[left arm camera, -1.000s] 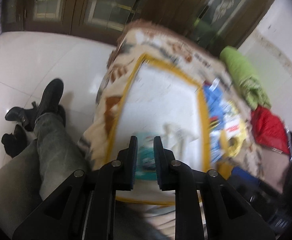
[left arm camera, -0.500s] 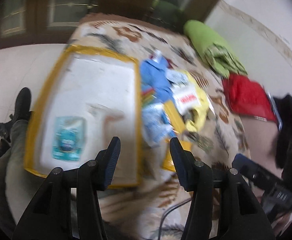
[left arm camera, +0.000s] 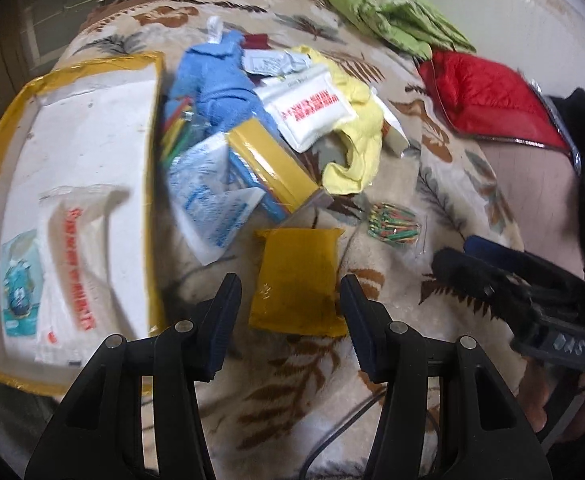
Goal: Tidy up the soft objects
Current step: 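Grasp the yellow packet with the left gripper while the right gripper grasps the straw bag, then lower the yellow packet and straw bag into the tray and release both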
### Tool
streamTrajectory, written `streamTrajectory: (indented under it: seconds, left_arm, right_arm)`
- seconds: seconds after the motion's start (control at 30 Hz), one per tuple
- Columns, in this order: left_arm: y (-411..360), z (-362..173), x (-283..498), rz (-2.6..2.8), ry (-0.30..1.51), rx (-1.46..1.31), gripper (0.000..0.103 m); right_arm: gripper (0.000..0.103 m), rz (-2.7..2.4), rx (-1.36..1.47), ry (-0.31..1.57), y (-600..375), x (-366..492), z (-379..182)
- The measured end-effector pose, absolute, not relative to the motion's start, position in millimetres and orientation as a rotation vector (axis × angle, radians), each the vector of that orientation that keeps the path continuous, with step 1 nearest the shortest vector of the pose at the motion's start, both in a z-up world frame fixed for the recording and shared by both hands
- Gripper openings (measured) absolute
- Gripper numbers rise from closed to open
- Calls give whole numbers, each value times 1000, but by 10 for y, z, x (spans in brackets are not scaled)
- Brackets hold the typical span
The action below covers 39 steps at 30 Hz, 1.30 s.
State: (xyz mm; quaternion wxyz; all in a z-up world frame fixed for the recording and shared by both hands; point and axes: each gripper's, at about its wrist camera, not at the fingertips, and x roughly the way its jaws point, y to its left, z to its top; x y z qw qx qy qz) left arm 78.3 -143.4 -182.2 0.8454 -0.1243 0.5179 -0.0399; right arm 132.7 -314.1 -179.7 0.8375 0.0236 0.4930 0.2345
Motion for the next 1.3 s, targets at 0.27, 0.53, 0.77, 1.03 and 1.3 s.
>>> streamTrajectory:
  seconds: [0.27,0.53,0.77,1.03,1.3]
  left_arm:
    - [-1552,-2053,1076,-78,1163,-201,51]
    - [-1592,-2196,1123,-122,1184,-237,52]
    - [-1554,-2174,1053,-158,1150,-281,44]
    - [-1413,-1959,852,-239,1095,-429,44]
    - [-1052,-1465,504,-211,999,-506,44]
  right_arm:
    - [80,431,94,1114,-3141,1631,-2050]
    - [59,389,79,1136,-3061,1725,-2202]
    - [36,384,112,1120,-3090,1665,-2220]
    - [36,417,154,1060,-3239,1453,-1923]
    - [36,515,142,988,-2948,1163,-1521]
